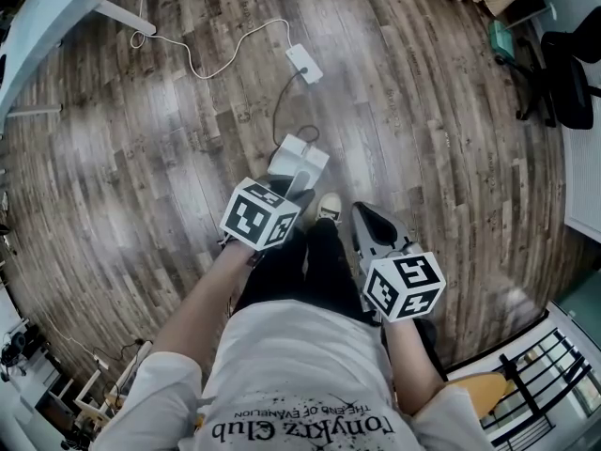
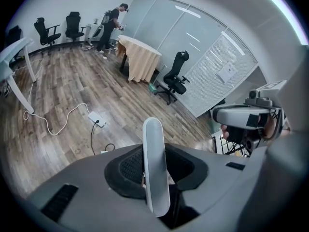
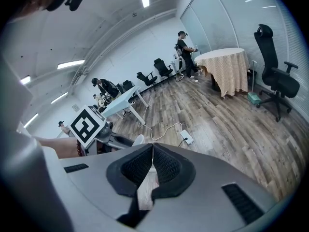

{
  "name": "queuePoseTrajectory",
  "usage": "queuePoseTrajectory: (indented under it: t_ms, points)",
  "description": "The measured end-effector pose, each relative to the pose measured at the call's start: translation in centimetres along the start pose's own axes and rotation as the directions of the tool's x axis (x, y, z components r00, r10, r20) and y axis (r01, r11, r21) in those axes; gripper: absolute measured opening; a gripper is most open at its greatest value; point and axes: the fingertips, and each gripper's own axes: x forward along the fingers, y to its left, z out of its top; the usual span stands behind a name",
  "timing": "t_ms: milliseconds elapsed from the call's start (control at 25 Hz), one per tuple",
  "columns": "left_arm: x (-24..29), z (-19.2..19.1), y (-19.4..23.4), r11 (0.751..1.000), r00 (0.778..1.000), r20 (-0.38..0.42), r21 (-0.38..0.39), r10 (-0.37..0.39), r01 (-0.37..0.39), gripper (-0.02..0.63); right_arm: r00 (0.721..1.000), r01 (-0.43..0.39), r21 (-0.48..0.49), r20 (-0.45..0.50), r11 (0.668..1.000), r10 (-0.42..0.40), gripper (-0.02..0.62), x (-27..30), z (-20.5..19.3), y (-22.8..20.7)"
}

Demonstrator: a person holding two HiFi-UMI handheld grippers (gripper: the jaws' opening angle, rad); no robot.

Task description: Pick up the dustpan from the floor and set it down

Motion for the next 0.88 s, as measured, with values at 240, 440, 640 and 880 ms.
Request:
queuePoseTrajectory:
  t_ms: [240, 440, 640, 880]
  points:
    - [1.0, 1.5, 1.1, 0.999, 1.0, 0.01, 0.015, 0.029, -0.029, 0.126, 1.0, 0.003, 0.005, -0.005, 1.0, -0.003, 0.026, 0.0, -0.4, -0.4]
    - [1.6, 2.8, 1.6, 0.998, 0.998, 0.034, 0.03, 0.052, -0.053, 0.127, 1.0, 0.012, 0.011, -0.007, 1.0, -0.012, 0.026, -0.2, -0.5, -1.1]
    - [2.0, 3.6, 1.9, 0.997, 0.995, 0.07, 0.028, 0.068, -0.07, 0.127, 1.0, 0.015, 0.015, -0.005, 1.0, -0.015, 0.026, -0.4, -0.5, -1.6]
    - [2.4, 4.5, 2.0, 0.994, 0.992, 0.086, 0.036, 0.095, -0.099, 0.129, 1.0, 0.014, 0.016, -0.004, 1.0, -0.014, 0.026, -0.6, -0.3, -2.1]
